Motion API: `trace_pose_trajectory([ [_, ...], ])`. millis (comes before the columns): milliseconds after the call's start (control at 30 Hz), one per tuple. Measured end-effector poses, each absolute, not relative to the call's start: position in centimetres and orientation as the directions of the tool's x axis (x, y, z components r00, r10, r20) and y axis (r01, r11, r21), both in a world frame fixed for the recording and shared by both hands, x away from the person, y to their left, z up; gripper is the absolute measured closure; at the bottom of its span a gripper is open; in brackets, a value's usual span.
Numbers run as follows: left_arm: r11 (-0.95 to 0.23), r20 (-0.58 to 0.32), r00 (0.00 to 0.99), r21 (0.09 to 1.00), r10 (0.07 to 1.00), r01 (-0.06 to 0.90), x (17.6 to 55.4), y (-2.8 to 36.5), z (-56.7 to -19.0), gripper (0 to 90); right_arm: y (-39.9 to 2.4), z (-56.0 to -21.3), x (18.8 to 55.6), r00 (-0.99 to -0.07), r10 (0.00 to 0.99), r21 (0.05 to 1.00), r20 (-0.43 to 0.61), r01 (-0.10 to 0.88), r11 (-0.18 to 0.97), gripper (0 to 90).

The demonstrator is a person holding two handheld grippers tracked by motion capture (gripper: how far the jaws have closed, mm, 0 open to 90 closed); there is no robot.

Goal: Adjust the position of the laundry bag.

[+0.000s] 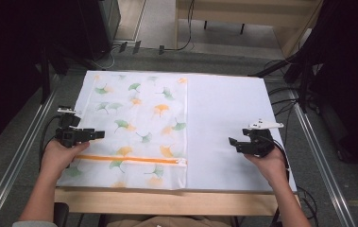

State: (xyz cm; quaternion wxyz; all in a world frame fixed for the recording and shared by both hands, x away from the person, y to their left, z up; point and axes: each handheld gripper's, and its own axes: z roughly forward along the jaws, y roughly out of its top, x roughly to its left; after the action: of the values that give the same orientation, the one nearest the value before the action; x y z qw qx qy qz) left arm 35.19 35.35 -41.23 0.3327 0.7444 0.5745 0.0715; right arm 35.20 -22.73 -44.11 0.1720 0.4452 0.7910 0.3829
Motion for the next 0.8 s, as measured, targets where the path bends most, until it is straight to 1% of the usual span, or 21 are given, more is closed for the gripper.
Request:
trace_pose_trajectory([
  [67,-0.127,-0.267,0.332,0.576,0.905,0.808,35.15,35.40,-41.28,41.6,-22.81,-44.13,35.26,-0.544,0.836,0.757,0.071,0.576,0.310,35.1],
  [167,-0.129,-0.265,0.330,0.570,0.906,0.811,35.12,35.48,-41.32,39.7,-22.94,-44.14,35.39,-0.547,0.834,0.752,0.077,0.581,0.311,37.3],
  [200,-0.129,-0.265,0.330,0.570,0.906,0.811,35.12,35.48,-41.32,39.4,-22.94,-44.14,35.39,-0.547,0.834,0.752,0.077,0.581,0.311,37.3],
  [300,-0.129,-0.263,0.335,0.580,0.905,0.805,34.95,35.57,-41.15,38.9,-22.86,-44.05,35.43,-0.543,0.836,0.749,0.084,0.587,0.307,41.0],
  [367,-0.112,-0.284,0.325,0.574,0.902,0.811,34.96,35.69,-41.16,38.3,-22.76,-44.02,35.42,-0.548,0.832,0.748,0.085,0.587,0.310,43.4],
  [400,-0.108,-0.289,0.322,0.570,0.901,0.815,34.99,35.80,-41.17,37.9,-22.70,-43.98,35.43,-0.554,0.826,0.746,0.099,0.591,0.307,46.2],
  [433,-0.108,-0.289,0.322,0.570,0.901,0.815,34.99,35.80,-41.17,38.1,-22.70,-43.98,35.43,-0.554,0.826,0.746,0.099,0.591,0.307,46.2],
  [500,-0.102,-0.292,0.318,0.571,0.902,0.815,34.92,35.93,-41.07,38.7,-22.44,-43.73,35.49,-0.563,0.814,0.745,0.145,0.603,0.285,47.2],
  [600,-0.109,-0.285,0.324,0.576,0.902,0.810,34.92,35.87,-41.05,38.9,-22.12,-43.60,35.38,-0.576,0.808,0.752,0.126,0.586,0.301,48.6],
  [800,-0.122,-0.275,0.326,0.566,0.904,0.816,34.91,35.68,-41.15,38.7,-21.99,-43.63,35.34,-0.571,0.810,0.741,0.131,0.600,0.303,49.7],
])
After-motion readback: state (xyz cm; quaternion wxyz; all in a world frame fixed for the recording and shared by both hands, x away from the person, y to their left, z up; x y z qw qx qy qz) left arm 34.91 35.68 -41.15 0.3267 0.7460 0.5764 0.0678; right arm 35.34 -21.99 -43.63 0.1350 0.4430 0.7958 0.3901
